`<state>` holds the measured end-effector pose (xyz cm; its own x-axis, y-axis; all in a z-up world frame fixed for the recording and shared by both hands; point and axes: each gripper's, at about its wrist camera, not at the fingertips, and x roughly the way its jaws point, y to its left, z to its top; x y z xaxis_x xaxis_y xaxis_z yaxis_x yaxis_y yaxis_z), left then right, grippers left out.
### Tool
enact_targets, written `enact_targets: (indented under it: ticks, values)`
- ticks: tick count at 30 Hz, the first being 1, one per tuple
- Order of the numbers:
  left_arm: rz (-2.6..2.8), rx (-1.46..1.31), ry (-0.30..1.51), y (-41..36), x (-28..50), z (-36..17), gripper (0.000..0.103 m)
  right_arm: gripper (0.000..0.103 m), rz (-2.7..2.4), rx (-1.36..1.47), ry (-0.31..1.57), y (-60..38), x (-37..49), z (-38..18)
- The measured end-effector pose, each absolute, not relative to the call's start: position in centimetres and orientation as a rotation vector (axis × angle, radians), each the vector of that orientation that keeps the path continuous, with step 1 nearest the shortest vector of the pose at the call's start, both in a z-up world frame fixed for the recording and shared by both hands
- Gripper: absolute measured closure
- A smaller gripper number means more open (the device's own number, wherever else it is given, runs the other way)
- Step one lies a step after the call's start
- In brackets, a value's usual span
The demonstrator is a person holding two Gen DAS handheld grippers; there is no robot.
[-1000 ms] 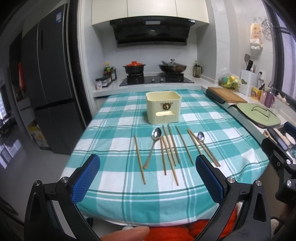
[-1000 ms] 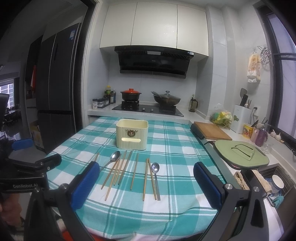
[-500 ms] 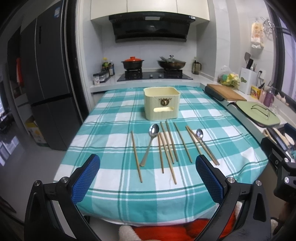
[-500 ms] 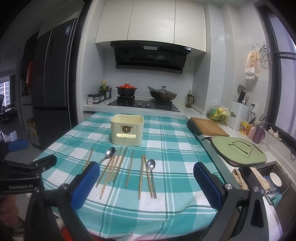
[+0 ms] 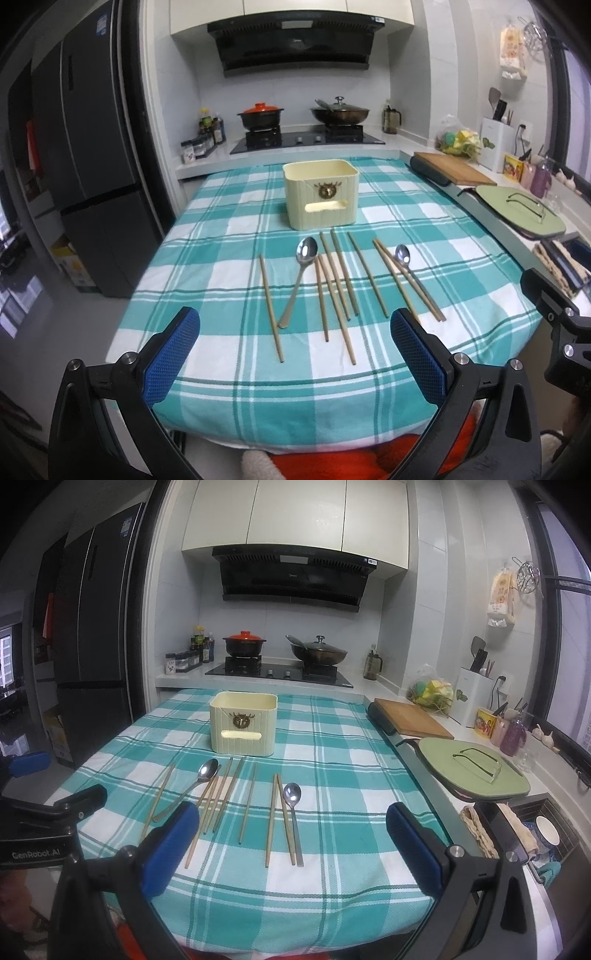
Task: Organize utensils
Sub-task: 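Lower the left tool toward a single chopstick while the right tool approaches a steel spoon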
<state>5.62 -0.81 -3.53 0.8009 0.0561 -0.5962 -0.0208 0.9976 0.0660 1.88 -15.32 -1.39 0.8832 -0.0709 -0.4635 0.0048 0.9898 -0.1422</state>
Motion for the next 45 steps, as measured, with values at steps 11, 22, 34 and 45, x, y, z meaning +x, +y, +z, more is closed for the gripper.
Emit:
enact_targets:
  ticks: [11, 22, 34, 45]
  values:
    - [0.046, 0.06, 0.709, -0.7, 7.6, -5.3, 0.0, 0.0, -0.053, -0.155, 0.585, -15.6, 4.8, -3.5]
    - [-0.01, 0.011, 0.819, -0.1, 10.3, -8.5, 0.0, 0.0, -0.058, -0.12, 0.713, -16.6, 8.0, -6.9]
    - [0.062, -0.098, 0.887, 5.9, 14.0, -12.0, 0.0, 0.0, -0.093, 0.019, 0.809, -21.3, 11.8, -10.2]
    - [0.099, -0.126, 0.958, 8.4, 18.7, -15.1, 0.0, 0.0, -0.093, -0.042, 0.858, -24.6, 16.0, -13.5]
